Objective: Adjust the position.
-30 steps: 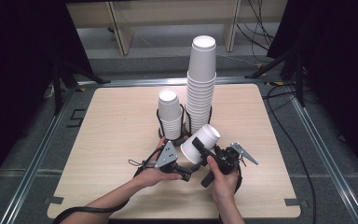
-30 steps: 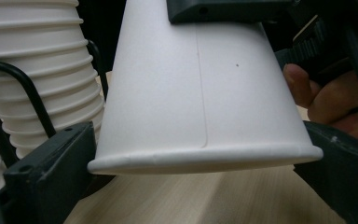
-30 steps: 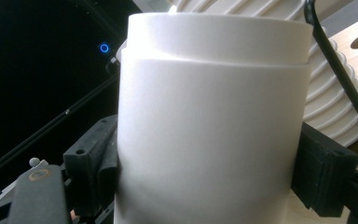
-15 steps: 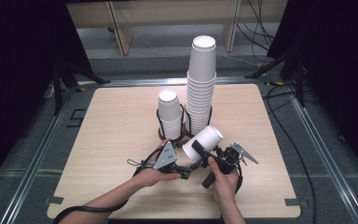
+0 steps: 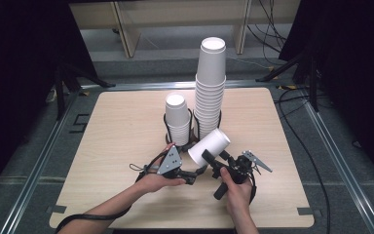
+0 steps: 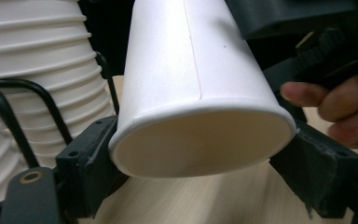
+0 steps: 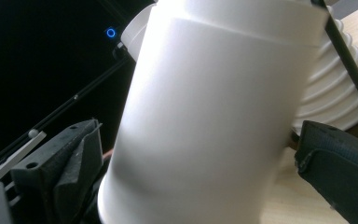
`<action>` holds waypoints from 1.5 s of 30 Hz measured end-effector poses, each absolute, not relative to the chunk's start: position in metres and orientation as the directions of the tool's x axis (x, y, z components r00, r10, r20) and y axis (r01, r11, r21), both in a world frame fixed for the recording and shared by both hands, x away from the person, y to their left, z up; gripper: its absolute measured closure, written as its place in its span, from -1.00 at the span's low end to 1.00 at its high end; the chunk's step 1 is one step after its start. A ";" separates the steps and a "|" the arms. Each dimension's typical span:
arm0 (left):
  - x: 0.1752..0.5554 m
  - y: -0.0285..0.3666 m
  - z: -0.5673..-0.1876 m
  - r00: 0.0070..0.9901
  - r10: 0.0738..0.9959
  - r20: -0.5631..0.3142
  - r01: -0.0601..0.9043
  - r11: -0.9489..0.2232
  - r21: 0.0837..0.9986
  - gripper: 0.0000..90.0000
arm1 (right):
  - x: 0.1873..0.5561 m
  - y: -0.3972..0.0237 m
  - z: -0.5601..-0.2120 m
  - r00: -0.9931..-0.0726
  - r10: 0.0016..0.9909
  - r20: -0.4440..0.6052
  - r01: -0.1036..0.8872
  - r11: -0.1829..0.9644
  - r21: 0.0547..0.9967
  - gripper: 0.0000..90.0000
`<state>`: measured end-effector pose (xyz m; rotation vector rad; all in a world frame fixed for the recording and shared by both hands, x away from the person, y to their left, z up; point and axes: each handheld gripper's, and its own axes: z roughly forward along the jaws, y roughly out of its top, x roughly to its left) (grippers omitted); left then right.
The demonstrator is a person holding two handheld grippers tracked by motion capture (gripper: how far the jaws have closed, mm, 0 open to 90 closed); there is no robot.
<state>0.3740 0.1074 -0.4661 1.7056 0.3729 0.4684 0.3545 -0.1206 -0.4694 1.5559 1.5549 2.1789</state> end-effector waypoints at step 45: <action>0.390 0.170 -0.434 0.919 0.324 0.223 -0.022 -0.525 0.851 -0.61 | 0.357 -0.159 -0.460 -0.724 0.690 0.008 0.283 0.286 0.916 -0.67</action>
